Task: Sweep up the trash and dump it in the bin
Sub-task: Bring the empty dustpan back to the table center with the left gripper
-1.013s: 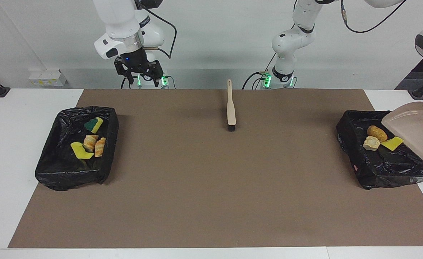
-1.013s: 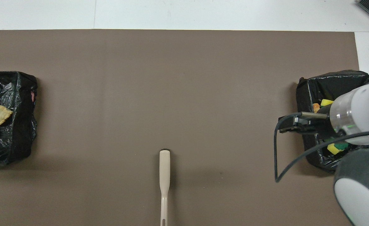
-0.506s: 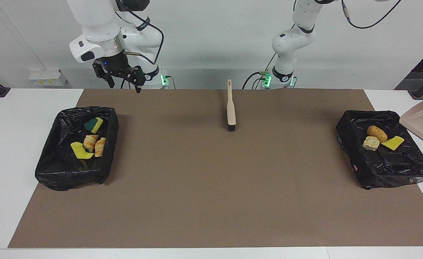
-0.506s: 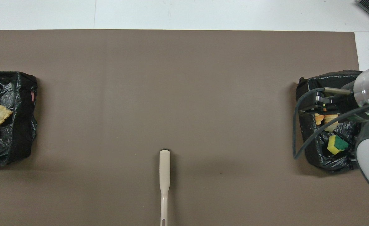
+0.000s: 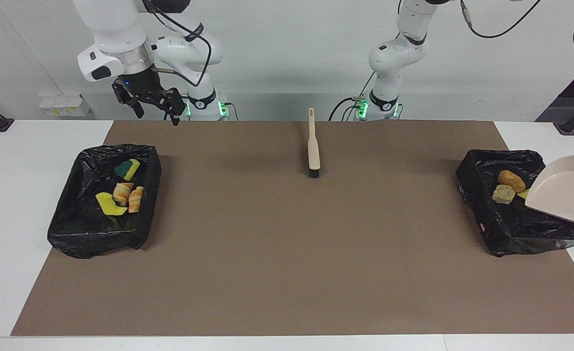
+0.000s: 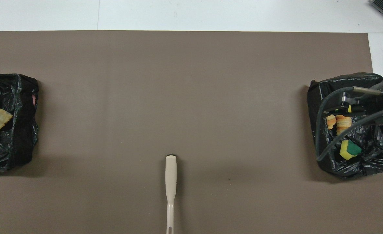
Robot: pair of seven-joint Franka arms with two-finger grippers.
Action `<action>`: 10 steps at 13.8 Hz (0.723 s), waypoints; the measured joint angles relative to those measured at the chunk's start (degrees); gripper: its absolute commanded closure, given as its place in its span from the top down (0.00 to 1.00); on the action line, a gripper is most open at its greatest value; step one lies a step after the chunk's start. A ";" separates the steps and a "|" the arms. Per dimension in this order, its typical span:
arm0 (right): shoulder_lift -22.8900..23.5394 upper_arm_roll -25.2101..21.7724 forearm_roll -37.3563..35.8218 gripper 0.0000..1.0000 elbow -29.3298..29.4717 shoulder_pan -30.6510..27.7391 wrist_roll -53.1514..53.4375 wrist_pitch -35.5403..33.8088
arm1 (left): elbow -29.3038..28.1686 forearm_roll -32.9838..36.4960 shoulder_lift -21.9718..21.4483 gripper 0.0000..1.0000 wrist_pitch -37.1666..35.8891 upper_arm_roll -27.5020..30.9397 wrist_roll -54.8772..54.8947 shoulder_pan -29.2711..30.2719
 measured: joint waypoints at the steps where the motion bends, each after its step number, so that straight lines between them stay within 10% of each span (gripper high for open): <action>1: 0.00 0.01 0.00 1.00 -0.01 0.00 0.00 -0.01 | 0.00 -1.32 -0.07 0.00 -1.85 -0.19 -5.48 -2.53; 10: 0.10 -0.01 -0.13 1.00 -0.02 -0.79 -4.14 0.39 | -3.89 -18.47 -1.03 0.00 -8.46 -0.91 -49.84 -28.74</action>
